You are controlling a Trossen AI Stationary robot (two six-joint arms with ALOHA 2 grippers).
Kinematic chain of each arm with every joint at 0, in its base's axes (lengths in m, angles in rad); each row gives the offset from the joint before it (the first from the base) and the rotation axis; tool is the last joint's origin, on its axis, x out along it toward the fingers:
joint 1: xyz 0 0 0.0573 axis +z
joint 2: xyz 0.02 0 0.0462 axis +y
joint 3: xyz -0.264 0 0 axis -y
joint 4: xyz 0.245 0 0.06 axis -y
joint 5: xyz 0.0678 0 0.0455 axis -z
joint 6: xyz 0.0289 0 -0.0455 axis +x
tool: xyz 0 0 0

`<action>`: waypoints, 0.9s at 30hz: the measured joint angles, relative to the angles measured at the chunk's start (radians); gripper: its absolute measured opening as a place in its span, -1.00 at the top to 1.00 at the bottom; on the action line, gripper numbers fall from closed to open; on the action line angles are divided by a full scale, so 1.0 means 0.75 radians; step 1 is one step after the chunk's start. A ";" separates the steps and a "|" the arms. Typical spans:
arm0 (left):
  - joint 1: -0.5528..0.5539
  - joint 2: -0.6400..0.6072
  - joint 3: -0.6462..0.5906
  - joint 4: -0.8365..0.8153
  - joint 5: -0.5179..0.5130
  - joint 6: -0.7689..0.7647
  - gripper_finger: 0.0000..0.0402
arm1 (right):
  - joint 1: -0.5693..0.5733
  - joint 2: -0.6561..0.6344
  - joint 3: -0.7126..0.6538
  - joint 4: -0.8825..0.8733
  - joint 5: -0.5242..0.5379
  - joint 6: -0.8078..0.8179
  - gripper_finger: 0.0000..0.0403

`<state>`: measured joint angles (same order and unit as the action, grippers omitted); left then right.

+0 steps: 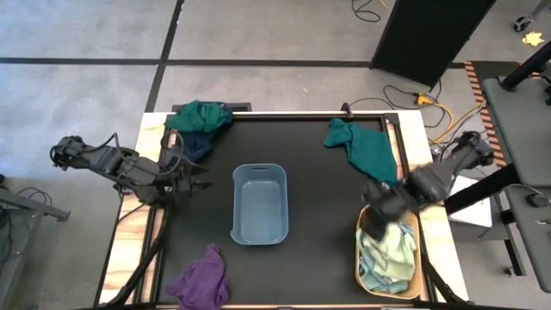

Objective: Sort microfiber towel by color & place in baskets
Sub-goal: Put the right dark green microfiber cloth into the blue bin

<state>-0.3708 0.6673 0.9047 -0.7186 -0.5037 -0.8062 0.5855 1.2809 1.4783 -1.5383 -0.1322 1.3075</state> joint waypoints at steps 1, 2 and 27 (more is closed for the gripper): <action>0.000 0.004 0.000 0.000 0.022 0.003 -0.40 | -0.051 -0.021 -0.009 0.000 0.103 -0.003 -0.10; 0.000 0.009 -0.002 0.002 0.043 0.003 -0.40 | -0.109 -0.036 -0.020 -0.006 0.194 -0.010 -0.10; 0.012 0.032 -0.370 0.299 0.149 0.061 -0.40 | -1.556 0.252 -0.770 0.865 0.496 -0.418 -0.17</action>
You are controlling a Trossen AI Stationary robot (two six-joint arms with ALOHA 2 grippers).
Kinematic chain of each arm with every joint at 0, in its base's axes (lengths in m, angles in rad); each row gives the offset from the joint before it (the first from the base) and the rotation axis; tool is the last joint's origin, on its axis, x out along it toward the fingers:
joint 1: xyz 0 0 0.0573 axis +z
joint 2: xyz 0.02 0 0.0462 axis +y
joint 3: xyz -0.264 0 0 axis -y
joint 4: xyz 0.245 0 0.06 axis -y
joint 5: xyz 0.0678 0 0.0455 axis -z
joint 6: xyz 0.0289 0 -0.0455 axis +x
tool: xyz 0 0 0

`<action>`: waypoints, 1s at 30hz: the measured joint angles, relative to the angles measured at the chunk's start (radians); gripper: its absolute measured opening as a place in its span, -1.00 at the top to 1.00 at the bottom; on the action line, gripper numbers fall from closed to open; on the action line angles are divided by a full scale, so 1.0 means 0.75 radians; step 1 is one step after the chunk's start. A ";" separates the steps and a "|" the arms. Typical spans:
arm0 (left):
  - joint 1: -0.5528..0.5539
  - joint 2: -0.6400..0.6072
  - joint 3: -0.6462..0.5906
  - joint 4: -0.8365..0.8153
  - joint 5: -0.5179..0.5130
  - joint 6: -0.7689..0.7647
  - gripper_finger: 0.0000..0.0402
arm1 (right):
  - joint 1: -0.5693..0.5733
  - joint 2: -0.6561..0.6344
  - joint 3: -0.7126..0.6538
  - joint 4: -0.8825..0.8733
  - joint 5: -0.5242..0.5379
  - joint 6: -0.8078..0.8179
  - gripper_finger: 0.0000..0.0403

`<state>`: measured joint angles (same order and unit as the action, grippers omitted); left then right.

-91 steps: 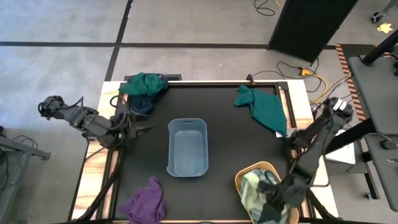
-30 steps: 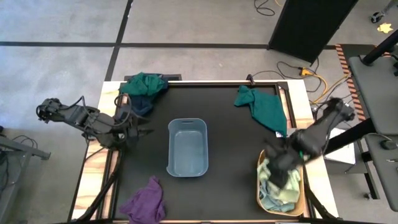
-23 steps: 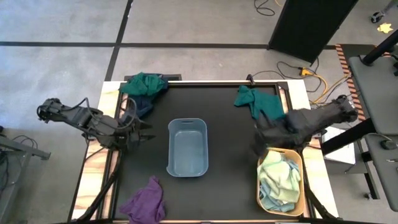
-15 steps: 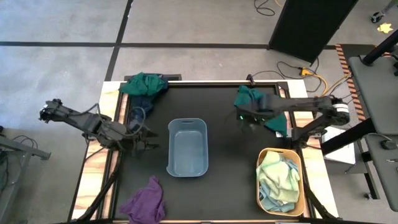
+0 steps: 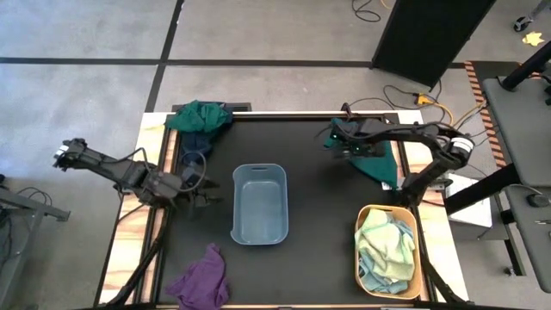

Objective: Sort microfiber towel by color & place in baskets
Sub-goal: Put the right dark green microfiber cloth into the blue bin

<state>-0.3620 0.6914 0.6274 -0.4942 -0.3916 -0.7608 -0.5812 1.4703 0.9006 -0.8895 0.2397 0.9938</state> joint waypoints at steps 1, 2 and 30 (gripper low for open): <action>0.006 0.000 0.000 0.001 -0.013 0.000 -0.40 | -0.017 0.013 -0.016 -0.002 0.030 0.018 -0.16; 0.015 0.000 0.000 0.001 -0.018 0.000 -0.40 | -0.034 0.026 -0.032 0.006 0.045 0.043 -0.14; 0.771 0.033 0.230 -0.001 0.302 0.445 -0.40 | 0.182 0.255 0.479 1.091 -0.276 -0.473 0.95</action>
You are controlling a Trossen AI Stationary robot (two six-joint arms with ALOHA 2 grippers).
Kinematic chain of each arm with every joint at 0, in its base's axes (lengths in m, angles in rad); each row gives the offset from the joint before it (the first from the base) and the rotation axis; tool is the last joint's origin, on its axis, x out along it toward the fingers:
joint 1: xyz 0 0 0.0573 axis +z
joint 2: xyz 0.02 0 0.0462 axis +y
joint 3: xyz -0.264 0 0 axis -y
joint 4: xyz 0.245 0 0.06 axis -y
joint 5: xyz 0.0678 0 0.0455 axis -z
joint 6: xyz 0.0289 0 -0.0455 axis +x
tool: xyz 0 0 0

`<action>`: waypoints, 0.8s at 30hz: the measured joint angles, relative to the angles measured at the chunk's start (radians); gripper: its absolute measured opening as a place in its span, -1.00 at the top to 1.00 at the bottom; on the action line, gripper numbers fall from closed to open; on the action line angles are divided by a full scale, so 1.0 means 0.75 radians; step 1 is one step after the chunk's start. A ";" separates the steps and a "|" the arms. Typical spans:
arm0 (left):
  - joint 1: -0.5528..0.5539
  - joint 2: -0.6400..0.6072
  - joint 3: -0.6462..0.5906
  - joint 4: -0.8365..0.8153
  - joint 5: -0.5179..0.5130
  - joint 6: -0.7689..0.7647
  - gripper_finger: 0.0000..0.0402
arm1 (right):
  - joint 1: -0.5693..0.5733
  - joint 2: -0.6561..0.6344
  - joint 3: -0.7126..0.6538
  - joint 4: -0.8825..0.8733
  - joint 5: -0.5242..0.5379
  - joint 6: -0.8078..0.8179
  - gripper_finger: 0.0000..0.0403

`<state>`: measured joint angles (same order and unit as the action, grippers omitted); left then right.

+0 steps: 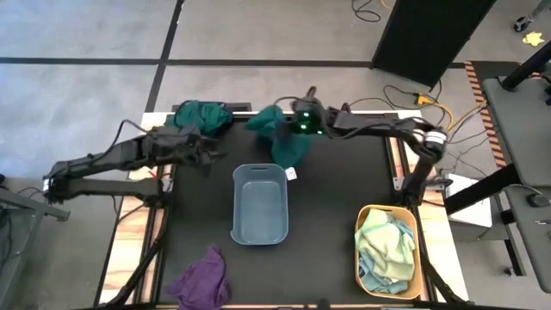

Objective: Sort microfiber towel by color & place in baskets
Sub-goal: Put the right dark green microfiber cloth into the blue bin

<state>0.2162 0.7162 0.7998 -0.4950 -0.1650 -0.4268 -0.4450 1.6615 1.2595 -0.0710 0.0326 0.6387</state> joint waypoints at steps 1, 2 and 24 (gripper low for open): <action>0.023 0.013 0.001 0.000 0.000 0.000 -0.40 | -0.001 0.044 0.033 0.012 -0.007 0.000 0.95; 0.046 0.028 0.002 0.001 -0.001 0.000 -0.40 | -0.001 0.089 0.067 0.014 -0.009 -0.002 0.95; 0.400 0.655 0.010 0.322 0.110 0.232 -0.40 | 0.041 0.159 0.387 -0.066 -0.417 -0.192 -0.18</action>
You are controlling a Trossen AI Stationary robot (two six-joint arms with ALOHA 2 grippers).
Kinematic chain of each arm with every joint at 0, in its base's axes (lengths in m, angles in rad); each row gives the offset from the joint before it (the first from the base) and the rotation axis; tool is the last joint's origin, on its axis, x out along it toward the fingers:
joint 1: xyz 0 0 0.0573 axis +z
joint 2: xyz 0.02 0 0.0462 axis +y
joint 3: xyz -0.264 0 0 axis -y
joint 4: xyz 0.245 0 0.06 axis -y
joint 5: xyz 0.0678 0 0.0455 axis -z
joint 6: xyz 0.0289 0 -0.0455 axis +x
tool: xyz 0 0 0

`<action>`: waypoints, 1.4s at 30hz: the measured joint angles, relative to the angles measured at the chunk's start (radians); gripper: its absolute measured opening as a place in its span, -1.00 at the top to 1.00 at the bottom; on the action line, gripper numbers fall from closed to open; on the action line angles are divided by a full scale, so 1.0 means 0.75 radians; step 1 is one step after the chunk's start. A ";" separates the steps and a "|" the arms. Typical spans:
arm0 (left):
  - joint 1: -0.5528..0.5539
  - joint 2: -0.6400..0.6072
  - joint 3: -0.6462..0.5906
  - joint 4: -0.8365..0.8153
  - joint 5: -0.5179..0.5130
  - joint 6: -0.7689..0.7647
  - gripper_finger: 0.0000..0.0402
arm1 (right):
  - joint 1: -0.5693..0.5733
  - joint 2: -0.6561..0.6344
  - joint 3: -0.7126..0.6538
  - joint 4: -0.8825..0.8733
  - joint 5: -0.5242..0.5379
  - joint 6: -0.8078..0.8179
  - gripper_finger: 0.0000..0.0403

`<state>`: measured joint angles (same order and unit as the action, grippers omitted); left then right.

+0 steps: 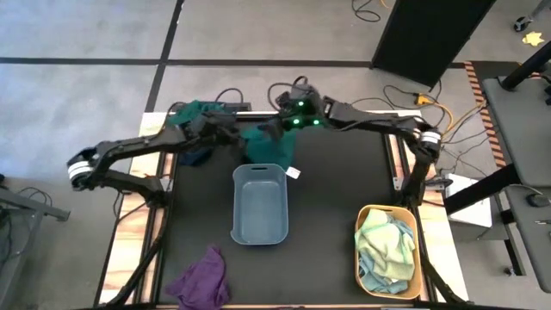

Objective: Sort microfiber towel by color & place in baskets
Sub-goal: Put the right dark green microfiber cloth into the blue bin

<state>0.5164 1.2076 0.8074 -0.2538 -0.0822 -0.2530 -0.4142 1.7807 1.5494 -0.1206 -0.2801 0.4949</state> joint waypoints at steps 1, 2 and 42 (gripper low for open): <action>0.009 0.031 0.000 0.038 0.032 -0.017 -0.40 | 0.002 -0.034 0.000 -0.039 0.023 -0.023 -0.23; 0.019 0.060 0.000 0.090 0.063 -0.030 -0.40 | 0.003 -0.067 0.000 -0.083 0.042 -0.044 -0.27; 0.072 0.725 0.454 -0.367 0.062 -0.047 0.98 | 0.144 -0.489 -0.069 -0.834 0.414 -0.088 -0.36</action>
<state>0.5707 1.7512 1.1477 -0.5288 -0.0359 -0.2884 -0.3063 1.4137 1.4975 -0.7461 0.0302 0.4288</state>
